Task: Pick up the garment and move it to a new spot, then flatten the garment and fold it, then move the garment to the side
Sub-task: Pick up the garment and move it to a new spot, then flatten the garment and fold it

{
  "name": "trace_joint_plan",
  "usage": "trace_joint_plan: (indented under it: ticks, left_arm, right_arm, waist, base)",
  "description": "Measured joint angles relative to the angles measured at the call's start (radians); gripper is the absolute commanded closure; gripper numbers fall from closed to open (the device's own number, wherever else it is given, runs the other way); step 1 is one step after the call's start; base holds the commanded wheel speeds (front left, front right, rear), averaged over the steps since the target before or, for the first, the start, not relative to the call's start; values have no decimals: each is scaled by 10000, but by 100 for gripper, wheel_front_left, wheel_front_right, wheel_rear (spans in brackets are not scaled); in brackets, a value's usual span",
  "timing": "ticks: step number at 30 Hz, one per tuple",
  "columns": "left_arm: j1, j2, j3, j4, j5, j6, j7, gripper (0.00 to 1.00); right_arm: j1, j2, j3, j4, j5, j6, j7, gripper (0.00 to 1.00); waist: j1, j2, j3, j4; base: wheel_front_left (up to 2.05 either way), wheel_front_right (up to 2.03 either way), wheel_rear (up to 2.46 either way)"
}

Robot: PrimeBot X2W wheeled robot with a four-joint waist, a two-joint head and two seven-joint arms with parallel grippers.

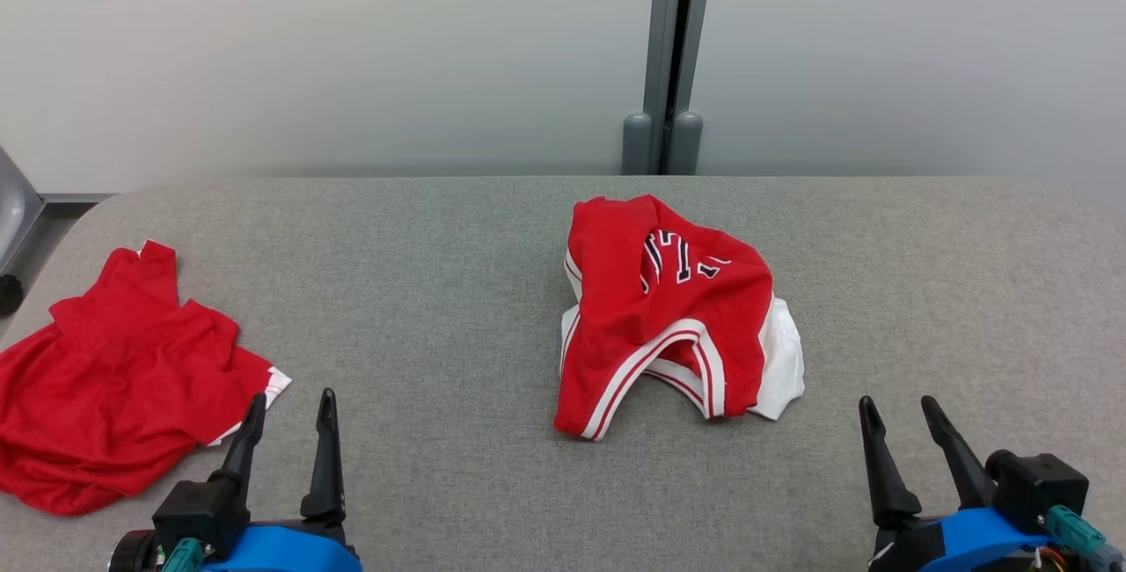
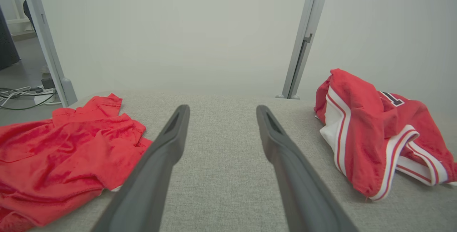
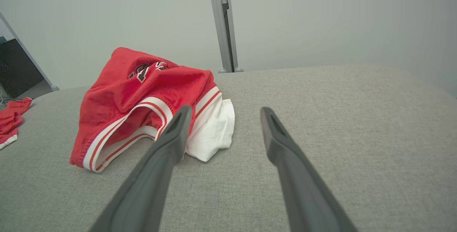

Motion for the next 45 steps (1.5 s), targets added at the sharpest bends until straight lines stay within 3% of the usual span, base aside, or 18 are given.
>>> trace_joint_plan:
  ticks: [11,18,32,41,42,43,45]
  left_arm:
    - [-7,-222,142,140,138,-245,0,0]
    - [-265,-343,174,188,211,-359,0,0]
    - [-1199,-616,-123,111,387,-625,0,0]
    - [-1445,-713,-280,140,431,-732,0,0]
    - [-1461,-727,-282,142,456,-734,0,0]
    - [-1475,-738,-293,142,477,-736,0,0]
    - [-1473,-748,-293,159,485,-748,-2,0]
  right_arm:
    - [21,0,205,-8,84,-2,67,0]
    - [-936,8,1007,734,42,0,989,0]
    - [-4622,-2,-909,5260,-995,0,2351,0]
    - [-5931,-111,-579,7687,-1273,-17,2456,0]
    - [-5983,-142,-493,7825,-1335,-17,2458,22]
    - [-6060,-163,-418,7938,-1336,-17,2428,100]
    - [-6079,-81,-339,8019,-1519,-10,2117,100]
  waist:
    - [0,2,71,14]
    - [0,2,353,101]
    - [2,3,1435,736]
    - [0,1,1851,1208]
    - [0,1,1837,1235]
    - [0,1,1809,1255]
    - [0,1,1724,1282]
  base:
    - [0,0,0]
    - [0,0,0]
    - [0,0,0]
    - [0,0,0]
    - [0,0,0]
    - [0,0,0]
    - [0,0,0]
